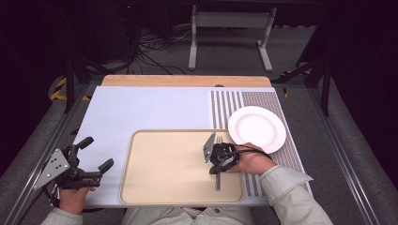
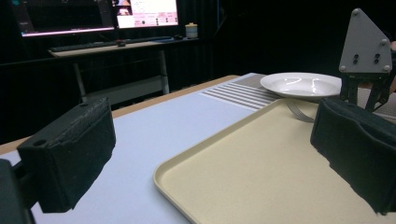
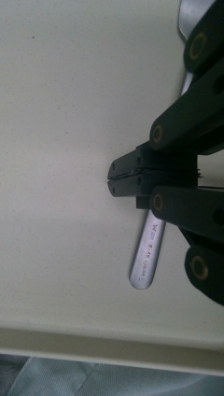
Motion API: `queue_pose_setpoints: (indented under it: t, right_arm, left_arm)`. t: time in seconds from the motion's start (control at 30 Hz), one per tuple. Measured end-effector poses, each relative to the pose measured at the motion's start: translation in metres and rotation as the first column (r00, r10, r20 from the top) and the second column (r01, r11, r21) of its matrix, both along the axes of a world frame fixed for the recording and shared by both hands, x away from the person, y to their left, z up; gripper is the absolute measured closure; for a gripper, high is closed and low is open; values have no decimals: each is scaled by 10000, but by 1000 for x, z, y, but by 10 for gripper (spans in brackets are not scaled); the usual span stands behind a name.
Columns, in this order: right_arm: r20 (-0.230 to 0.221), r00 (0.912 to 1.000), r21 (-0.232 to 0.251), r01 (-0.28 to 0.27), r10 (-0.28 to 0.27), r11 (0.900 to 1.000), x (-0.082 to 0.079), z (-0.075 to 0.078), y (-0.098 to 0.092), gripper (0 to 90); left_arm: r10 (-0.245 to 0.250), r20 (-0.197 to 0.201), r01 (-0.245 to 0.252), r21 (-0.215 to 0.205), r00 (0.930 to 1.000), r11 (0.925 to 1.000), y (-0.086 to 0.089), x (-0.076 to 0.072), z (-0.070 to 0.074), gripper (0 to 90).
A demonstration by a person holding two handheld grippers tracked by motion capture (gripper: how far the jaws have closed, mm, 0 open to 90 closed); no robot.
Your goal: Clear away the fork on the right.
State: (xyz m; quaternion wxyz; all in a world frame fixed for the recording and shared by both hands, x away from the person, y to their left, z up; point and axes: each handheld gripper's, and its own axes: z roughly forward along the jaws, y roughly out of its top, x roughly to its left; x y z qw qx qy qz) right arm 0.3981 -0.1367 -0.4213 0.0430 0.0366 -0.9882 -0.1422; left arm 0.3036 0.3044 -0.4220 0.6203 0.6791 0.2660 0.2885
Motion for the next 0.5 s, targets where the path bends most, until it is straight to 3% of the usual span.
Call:
queue_pose_setpoints:
  t: [0.5]
  right_arm:
    - [26, 9996, 268, 264, -265, 9993, -3, 1, -11, 900]
  left_arm:
    - [-6, -39, 6, 30, 10000, 10000, -1, 0, 0, 7]
